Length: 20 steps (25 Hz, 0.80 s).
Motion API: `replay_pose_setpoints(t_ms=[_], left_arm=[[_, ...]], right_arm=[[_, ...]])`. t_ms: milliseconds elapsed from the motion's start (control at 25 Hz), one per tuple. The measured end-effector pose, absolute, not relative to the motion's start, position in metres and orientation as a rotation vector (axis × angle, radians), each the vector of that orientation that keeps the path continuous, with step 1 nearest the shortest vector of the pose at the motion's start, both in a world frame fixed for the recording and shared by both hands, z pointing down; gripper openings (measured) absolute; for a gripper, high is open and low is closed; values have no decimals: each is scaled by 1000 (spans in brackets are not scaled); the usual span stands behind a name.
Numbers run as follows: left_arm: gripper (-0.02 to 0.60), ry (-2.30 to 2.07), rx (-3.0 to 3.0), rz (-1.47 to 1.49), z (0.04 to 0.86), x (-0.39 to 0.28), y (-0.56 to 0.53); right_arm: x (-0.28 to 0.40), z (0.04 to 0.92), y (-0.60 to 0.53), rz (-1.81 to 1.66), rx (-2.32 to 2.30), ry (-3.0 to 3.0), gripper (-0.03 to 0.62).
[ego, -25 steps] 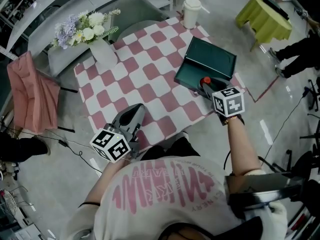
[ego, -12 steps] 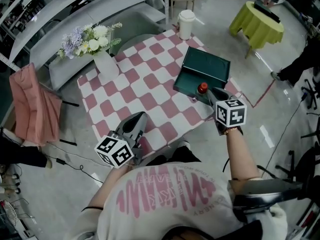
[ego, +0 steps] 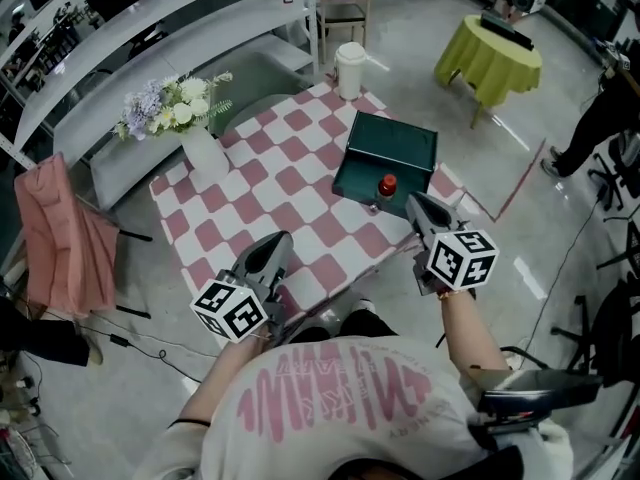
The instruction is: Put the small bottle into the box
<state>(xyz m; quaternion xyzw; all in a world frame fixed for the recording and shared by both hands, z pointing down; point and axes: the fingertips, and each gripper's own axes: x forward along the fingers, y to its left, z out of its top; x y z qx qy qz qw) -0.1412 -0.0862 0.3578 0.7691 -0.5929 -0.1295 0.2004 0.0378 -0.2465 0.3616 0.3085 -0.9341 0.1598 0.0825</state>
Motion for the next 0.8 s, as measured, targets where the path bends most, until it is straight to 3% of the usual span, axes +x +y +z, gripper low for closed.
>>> replay_pose_setpoints(t_ms=[800], left_arm=[[8, -1727, 2193, -418, 317, -83, -76]], right_arm=[[108, 311, -226, 355, 951, -2832, 17]])
